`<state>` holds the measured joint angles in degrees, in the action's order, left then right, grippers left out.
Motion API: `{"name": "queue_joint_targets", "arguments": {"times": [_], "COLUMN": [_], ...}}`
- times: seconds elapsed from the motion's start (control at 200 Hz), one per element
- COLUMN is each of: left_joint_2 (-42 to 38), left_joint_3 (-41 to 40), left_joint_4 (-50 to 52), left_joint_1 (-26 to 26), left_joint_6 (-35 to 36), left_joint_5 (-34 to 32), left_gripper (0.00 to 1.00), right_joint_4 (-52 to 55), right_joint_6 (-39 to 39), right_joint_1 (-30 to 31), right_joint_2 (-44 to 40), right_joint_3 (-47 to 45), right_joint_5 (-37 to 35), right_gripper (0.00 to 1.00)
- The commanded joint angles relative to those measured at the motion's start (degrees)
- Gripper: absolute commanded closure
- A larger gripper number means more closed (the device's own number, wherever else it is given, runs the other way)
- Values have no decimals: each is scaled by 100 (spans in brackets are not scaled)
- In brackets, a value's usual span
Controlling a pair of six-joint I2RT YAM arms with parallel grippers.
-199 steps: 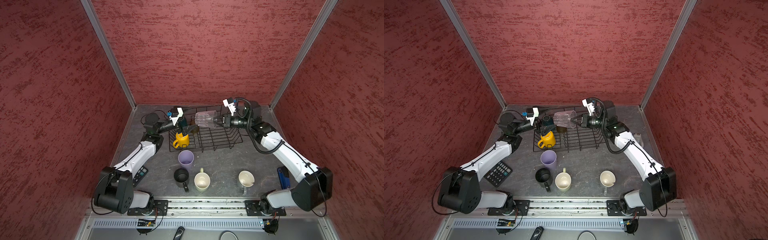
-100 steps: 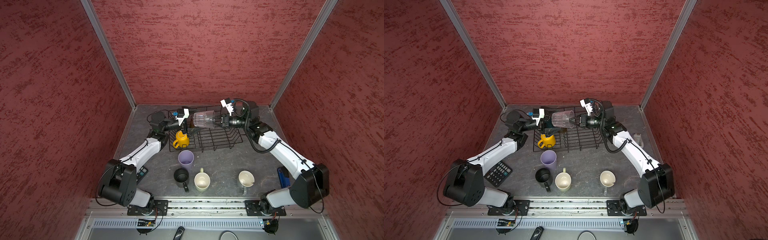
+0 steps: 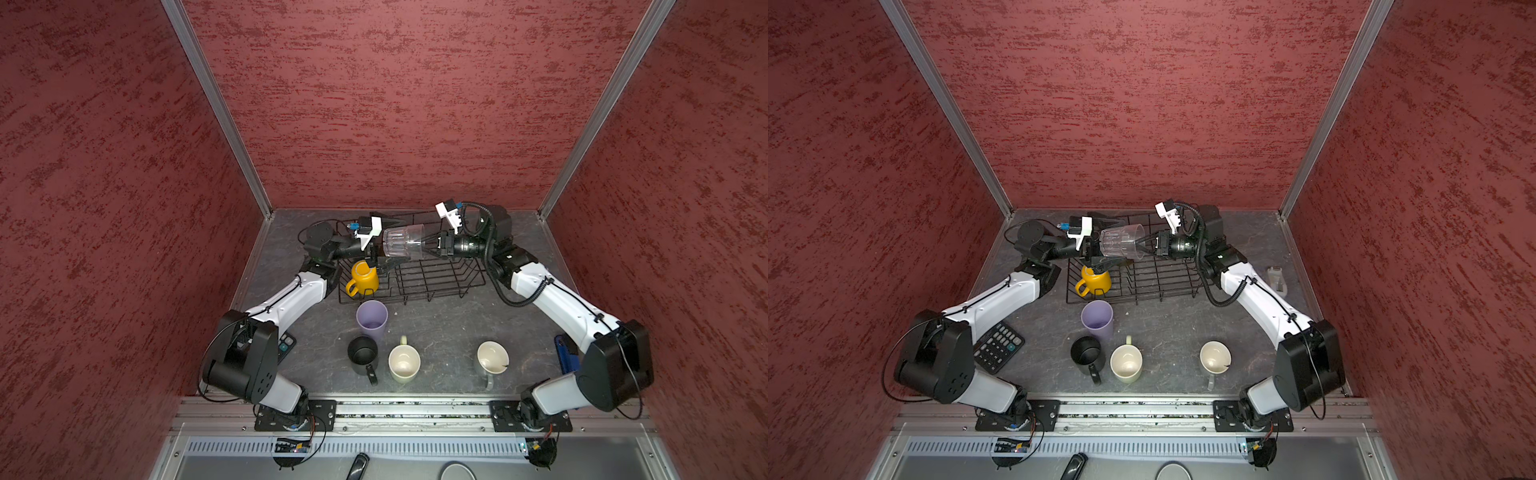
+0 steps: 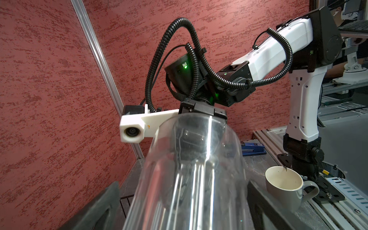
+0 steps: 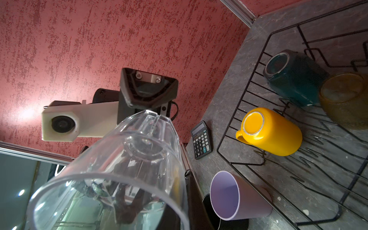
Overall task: Load cups into a dish rack
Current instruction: Place the cup upside down at the dish rack.
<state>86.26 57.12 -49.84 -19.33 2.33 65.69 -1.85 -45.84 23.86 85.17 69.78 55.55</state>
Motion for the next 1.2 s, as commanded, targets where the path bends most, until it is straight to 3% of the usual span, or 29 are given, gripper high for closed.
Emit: {"name": "queue_joint_targets", "arguments": {"times": [0.0,1.197], "left_joint_2": [95,236], "left_joint_3": [157,188], "left_joint_4": [-122,-436], "left_joint_1": [-70,-93], "left_joint_6": [-91,-279], "left_joint_5": [135,418], "left_gripper": [2,9], "right_joint_4": [-442,-1497], "right_joint_6": [-125,-845], "right_joint_1": [48,127], "right_joint_2": [-13,-100], "right_joint_3": [-21,-350], "right_joint_5": [178,413], "right_gripper": [100,100]}}
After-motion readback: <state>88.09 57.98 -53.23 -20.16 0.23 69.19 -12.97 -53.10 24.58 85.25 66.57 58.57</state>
